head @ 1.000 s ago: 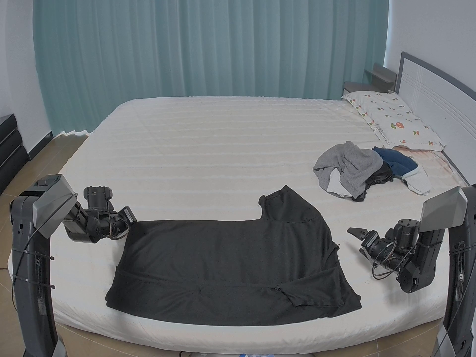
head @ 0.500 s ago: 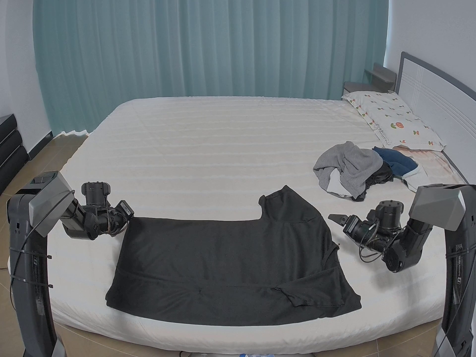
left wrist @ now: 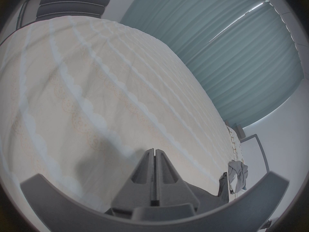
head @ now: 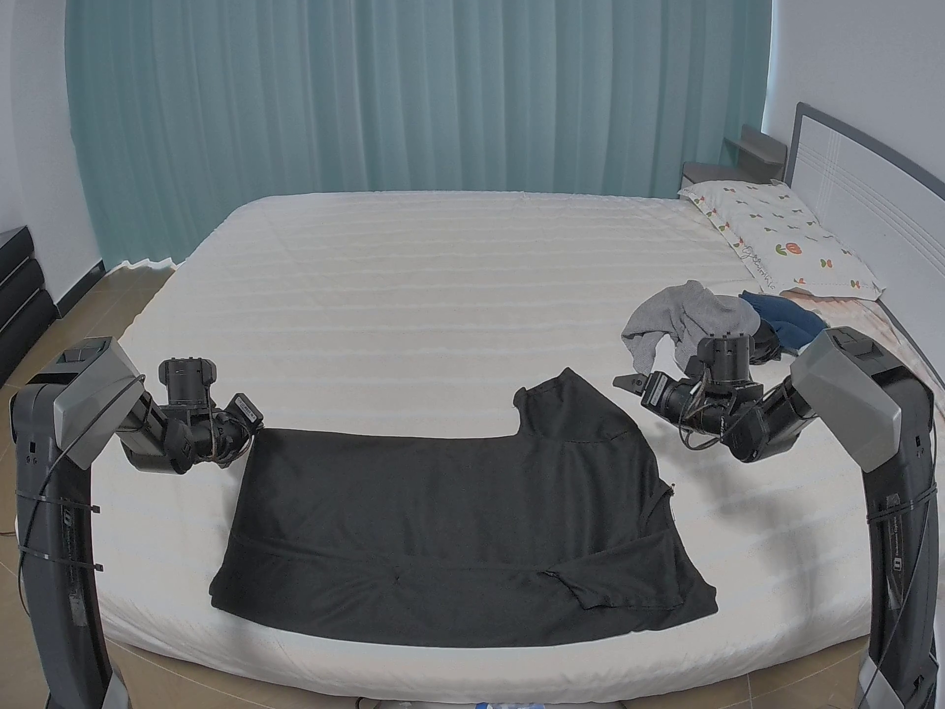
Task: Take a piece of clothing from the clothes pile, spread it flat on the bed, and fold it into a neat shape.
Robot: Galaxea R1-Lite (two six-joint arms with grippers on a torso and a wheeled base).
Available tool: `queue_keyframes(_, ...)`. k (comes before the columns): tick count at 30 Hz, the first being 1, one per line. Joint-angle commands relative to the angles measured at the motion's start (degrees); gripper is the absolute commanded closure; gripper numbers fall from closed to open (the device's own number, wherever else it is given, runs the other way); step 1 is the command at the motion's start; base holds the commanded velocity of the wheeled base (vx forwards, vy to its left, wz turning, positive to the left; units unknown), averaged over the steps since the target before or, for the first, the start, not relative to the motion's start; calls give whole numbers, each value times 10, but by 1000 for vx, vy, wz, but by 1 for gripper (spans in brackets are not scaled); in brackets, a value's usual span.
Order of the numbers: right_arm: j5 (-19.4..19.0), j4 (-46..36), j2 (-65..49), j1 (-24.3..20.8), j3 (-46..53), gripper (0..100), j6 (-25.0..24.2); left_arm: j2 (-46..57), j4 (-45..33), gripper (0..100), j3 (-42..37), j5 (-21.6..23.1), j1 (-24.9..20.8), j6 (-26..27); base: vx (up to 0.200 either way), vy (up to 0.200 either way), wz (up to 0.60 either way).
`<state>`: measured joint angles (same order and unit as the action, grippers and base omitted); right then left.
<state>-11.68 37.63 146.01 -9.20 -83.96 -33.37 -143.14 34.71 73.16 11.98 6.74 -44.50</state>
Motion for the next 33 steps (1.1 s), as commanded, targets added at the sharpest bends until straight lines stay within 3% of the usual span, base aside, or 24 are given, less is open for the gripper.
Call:
queue_keyframes(1,14,-37,57,-17,-79,0,5,2,-3,100,0,4,2,-2,0,0,0)
queue_keyframes(7,49,-48,107,-23,-139,0,6,2,-3,100,0,4,2,-2,0,0,0)
queue_keyframes(24,52,-63,121,-25,-169,0,6,1,-3,100,1,4,2,-2,0,0,0)
queue_keyframes(25,52,-63,122,-25,-169,100,5,1,-3,100,1,4,2,-2,0,0,0)
queue_keyframes(33,54,-85,122,-24,-170,100,3,1,-4,100,1,4,2,-2,0,0,0)
